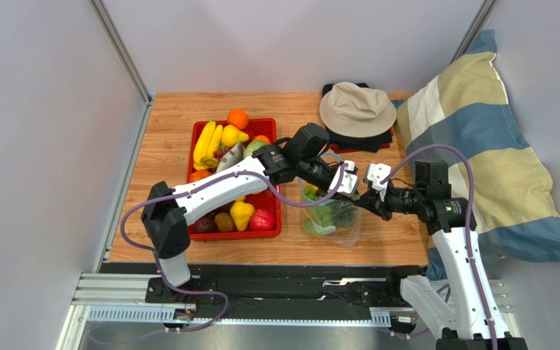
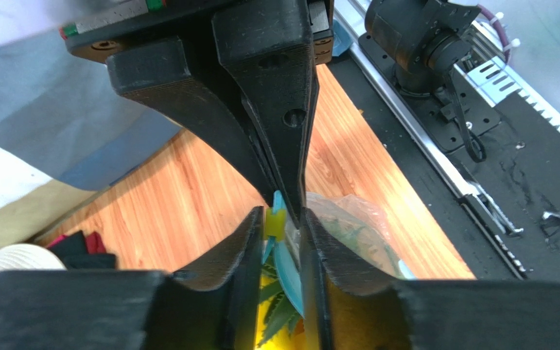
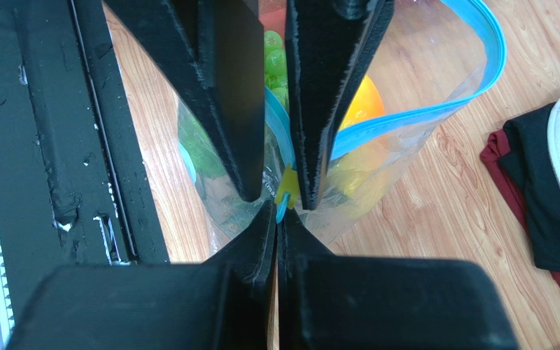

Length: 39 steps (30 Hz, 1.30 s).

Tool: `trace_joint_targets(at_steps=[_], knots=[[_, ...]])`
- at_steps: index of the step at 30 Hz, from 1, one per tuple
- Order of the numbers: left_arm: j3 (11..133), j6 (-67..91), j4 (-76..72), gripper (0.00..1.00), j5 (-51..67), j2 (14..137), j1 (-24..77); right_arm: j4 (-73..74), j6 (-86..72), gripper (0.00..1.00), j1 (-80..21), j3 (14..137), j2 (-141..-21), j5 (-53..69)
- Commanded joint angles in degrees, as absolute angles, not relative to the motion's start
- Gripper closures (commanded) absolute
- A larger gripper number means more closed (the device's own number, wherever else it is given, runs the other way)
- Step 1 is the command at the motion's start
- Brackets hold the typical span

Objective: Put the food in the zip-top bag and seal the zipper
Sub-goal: Zip the zipper food storage bag at the center of the board.

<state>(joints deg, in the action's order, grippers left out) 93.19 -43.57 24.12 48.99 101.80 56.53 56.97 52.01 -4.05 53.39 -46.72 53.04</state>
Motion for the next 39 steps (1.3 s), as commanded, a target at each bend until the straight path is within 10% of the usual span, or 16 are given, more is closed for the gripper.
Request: trace_joint_targets(at_steps=[1,27,33,39], knots=[[95.45,-43.42,22.59,0.76,50.98,102.30,57.04,56.07,54.23,1.00,-4.31,55.02,-46.23,54.05],[91.23,-46.67,29.18,1.00,47.37,100.55,50.18,60.47,55.90,1.00,-2.37,56.33,-44.82,52.82],[94.39,-44.83,29.18,1.00,47.81,100.99,51.59,59.50,52.73,0.33,-2.37,59.06,-47.90,53.96],[95.53,-44.12,29.27,1.00,45.71,101.07,53.17,57.04,51.51,0.34,-3.25,59.59,-49.57,54.49]])
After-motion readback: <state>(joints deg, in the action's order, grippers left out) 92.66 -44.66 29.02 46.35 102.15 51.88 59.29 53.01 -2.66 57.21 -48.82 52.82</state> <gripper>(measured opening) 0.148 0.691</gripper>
